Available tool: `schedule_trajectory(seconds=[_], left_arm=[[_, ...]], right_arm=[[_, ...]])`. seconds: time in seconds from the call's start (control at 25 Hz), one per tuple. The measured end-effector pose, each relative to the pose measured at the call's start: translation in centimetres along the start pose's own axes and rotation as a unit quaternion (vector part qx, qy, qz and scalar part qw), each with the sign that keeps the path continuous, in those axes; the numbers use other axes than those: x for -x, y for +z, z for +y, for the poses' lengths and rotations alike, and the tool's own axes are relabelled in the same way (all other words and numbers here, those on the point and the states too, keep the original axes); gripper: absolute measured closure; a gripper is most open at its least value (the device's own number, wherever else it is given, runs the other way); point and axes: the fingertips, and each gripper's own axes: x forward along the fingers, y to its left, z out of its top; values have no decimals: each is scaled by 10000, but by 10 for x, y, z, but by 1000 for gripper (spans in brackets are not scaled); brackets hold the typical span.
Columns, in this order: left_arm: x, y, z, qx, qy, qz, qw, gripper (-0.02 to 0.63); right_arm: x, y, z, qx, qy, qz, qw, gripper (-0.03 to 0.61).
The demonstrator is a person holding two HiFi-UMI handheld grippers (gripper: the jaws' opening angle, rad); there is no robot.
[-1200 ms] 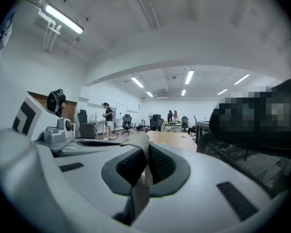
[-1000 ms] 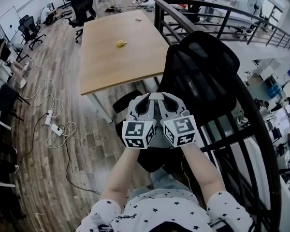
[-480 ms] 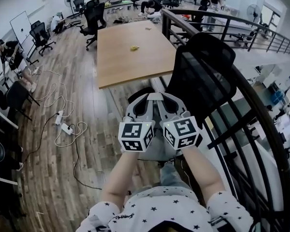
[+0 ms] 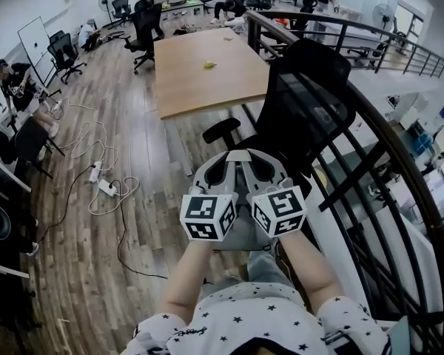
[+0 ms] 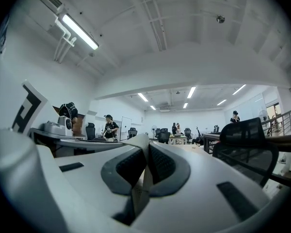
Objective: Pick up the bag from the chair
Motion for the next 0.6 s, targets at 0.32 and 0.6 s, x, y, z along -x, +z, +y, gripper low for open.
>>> schedule_trajectory(seconds=[0.32,0.6], left_arm=[[47,0,-31,126,-217,62,9997,600],[76,-7,-57,93,-371,53,9993,600]], right_arm=[[49,5,30,-8,-108,104,9999,583],[86,4,44,-32,-120,89,9999,583]])
